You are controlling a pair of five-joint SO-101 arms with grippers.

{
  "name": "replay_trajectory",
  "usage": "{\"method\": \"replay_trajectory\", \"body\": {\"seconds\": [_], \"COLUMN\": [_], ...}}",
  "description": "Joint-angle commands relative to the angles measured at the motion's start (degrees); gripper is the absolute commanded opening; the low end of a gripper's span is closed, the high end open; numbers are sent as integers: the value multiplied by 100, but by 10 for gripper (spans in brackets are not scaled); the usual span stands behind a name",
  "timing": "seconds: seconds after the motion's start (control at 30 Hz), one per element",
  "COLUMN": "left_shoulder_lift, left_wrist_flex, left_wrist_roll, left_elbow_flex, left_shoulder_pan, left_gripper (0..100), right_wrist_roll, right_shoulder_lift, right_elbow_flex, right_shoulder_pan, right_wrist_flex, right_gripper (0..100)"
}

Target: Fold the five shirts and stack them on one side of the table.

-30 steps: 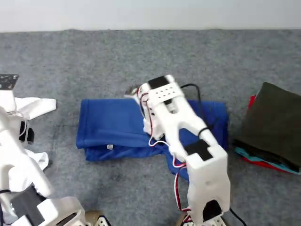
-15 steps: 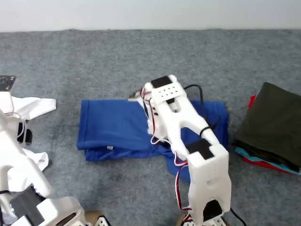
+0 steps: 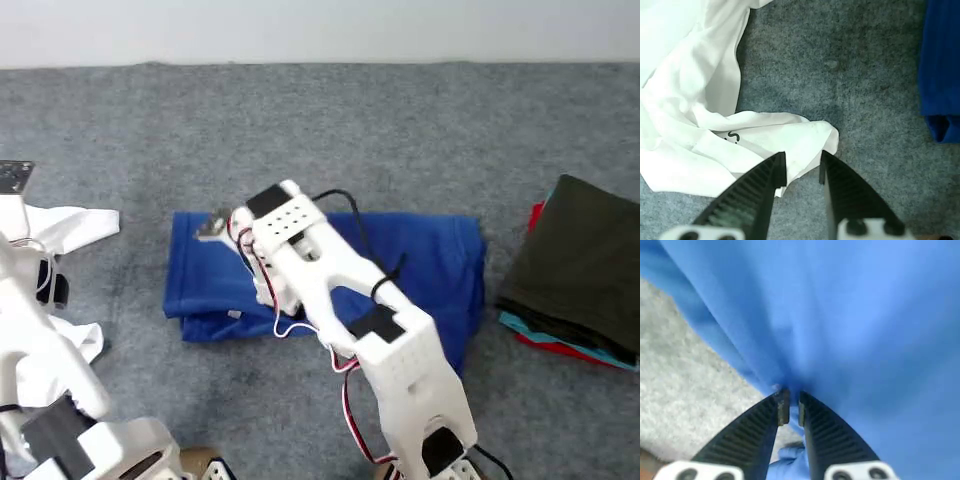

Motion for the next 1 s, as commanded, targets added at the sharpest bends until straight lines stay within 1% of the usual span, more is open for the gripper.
{"method": "replay_trajectory", "body": {"seconds": [0.0, 0.07, 0.27, 0.4, 0.53, 0.7, 0.8, 0.97], "left_shoulder_lift": [-290, -290, -290, -290, -290, -290, -290, -290], "left_wrist_flex": [-62, -62, -62, -62, -97, -88, -70, -105], "left_wrist_roll": [-53, -44, -44, -44, -44, -44, -44, -53], "left_elbow_flex": [-22, -22, -22, -22, -22, -40, -40, -40], "left_shoulder_pan": [-26, -26, 0, 0, -26, -35, -35, -176], "left_gripper": [122, 122, 122, 122, 122, 122, 122, 122], "right_wrist_roll": [-114, -123, -114, -141, -141, -141, -141, -141], "right_shoulder_lift": [-48, -119, -954, -1042, -936, -259, 66, -4], "right_elbow_flex": [-237, -229, -290, -519, -519, -527, -571, -571], "right_shoulder_pan": [-57, -57, -84, -101, -505, -980, -1191, -1552], "right_wrist_flex": [479, 629, 497, -119, -1007, -1684, -1640, -804], "right_gripper": [40, 39, 43, 44, 44, 44, 40, 39]}}
